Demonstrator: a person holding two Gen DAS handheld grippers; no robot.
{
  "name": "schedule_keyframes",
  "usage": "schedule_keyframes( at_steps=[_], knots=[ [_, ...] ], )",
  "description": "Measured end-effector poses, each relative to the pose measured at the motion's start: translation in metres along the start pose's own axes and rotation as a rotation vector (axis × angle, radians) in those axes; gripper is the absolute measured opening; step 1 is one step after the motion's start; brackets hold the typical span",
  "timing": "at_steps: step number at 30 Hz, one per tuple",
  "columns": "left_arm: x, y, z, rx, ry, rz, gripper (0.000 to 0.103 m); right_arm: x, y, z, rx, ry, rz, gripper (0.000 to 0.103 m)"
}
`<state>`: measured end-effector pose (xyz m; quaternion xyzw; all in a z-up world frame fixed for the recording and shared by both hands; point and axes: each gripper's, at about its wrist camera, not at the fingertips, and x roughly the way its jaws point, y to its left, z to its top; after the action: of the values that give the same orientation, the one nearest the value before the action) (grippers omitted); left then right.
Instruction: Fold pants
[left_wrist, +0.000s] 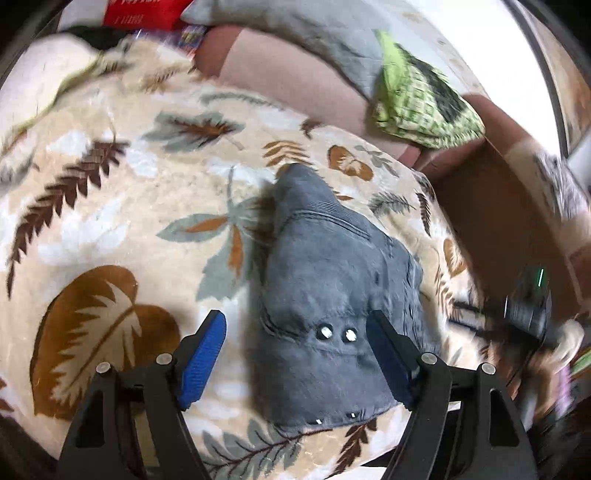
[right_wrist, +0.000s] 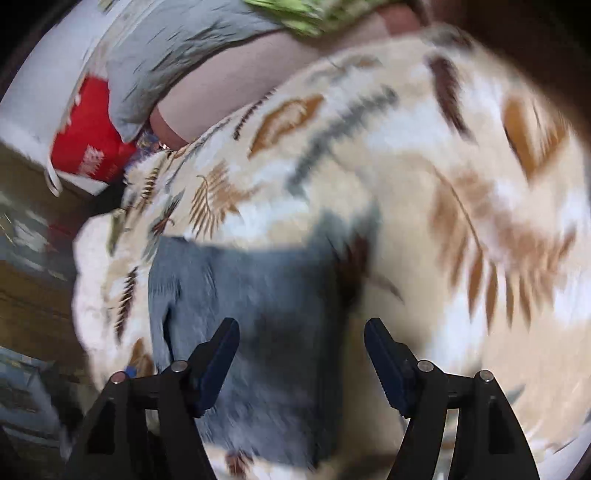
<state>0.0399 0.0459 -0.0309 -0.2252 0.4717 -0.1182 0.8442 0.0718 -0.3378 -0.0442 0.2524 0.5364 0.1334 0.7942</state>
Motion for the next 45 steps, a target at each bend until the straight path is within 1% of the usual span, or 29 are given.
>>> schedule_keyframes(
  at_steps=[1,2,3,4,5,7,9,11,14,15,16,17,19,20,21,24,27,30,32,35,36,38,41,43,45],
  knots=[
    [0.007,0.009,0.008,-0.034,0.027,-0.017,0.079,0.001,-0.011,-0.005,0.025,0.009,0.035,0.074],
    [0.015,0.013,0.014,-0.055,0.058,-0.042,0.079,0.005,-0.022,-0.011,0.052,0.024,0.089,0.074],
    [0.025,0.018,0.02,-0.076,0.086,-0.063,0.079,0.011,-0.026,-0.014,0.067,0.039,0.133,0.074],
    [0.037,0.019,0.025,-0.081,0.124,-0.087,0.079,0.019,-0.029,-0.014,0.081,0.057,0.18,0.074],
    [0.043,0.017,0.027,-0.08,0.143,-0.11,0.079,0.027,-0.03,-0.014,0.086,0.074,0.22,0.074],
    [0.063,0.013,0.033,-0.082,0.192,-0.174,0.079,0.042,-0.028,-0.012,0.078,0.104,0.253,0.074],
    [0.081,0.01,0.035,-0.084,0.239,-0.186,0.079,0.057,-0.026,-0.011,0.073,0.14,0.269,0.074],
    [0.092,0.01,0.033,-0.089,0.268,-0.196,0.079,0.071,-0.025,-0.008,0.086,0.146,0.292,0.074],
    [0.096,0.006,0.031,-0.082,0.255,-0.234,0.079,0.077,-0.019,-0.004,0.078,0.155,0.275,0.075],
    [0.098,0.005,0.031,-0.075,0.253,-0.236,0.079,0.078,-0.016,-0.004,0.071,0.153,0.265,0.073],
    [0.099,0.002,0.029,-0.059,0.248,-0.231,0.079,0.077,-0.014,-0.006,0.062,0.151,0.252,0.069],
    [0.098,0.0,0.028,-0.041,0.242,-0.223,0.076,0.082,-0.008,-0.006,0.041,0.155,0.223,0.053],
    [0.097,-0.005,0.026,-0.003,0.241,-0.184,0.047,0.083,-0.002,-0.008,0.023,0.151,0.173,0.039],
    [0.096,-0.005,0.027,0.001,0.239,-0.175,0.042,0.081,0.002,-0.009,0.006,0.144,0.149,0.034],
    [0.094,-0.005,0.026,0.006,0.236,-0.178,0.033,0.079,0.007,-0.01,-0.009,0.136,0.131,0.032],
    [0.087,-0.013,0.027,0.046,0.22,-0.147,0.027,0.073,0.027,-0.011,-0.072,0.11,0.061,0.027],
    [0.074,-0.021,0.025,0.097,0.189,-0.11,0.024,0.06,0.043,-0.011,-0.119,0.077,0.033,0.025],
    [0.059,-0.025,0.026,0.122,0.158,-0.105,0.024,0.046,0.059,-0.011,-0.164,0.048,0.031,0.024],
    [0.043,-0.033,0.029,0.157,0.113,-0.1,0.024,0.034,0.071,-0.01,-0.196,0.025,0.034,0.023],
    [0.019,-0.036,0.041,0.182,0.051,-0.098,0.024,0.023,0.094,-0.001,-0.243,-0.012,0.046,0.022],
    [0.01,-0.036,0.05,0.195,0.015,-0.094,0.024,0.02,0.101,0.004,-0.258,-0.026,0.051,0.022],
    [0.004,-0.035,0.064,0.202,-0.02,-0.087,0.024,0.013,0.119,0.019,-0.287,-0.061,0.067,0.022],
    [0.008,-0.026,0.091,0.188,-0.054,-0.074,0.024,0.015,0.144,0.041,-0.329,-0.101,0.065,0.022],
    [0.021,-0.018,0.107,0.175,-0.068,-0.055,0.025,0.022,0.155,0.054,-0.342,-0.122,0.066,0.022],
    [0.037,-0.013,0.114,0.165,-0.065,-0.042,0.025,0.039,0.16,0.067,-0.348,-0.133,0.046,0.022]
  ],
)
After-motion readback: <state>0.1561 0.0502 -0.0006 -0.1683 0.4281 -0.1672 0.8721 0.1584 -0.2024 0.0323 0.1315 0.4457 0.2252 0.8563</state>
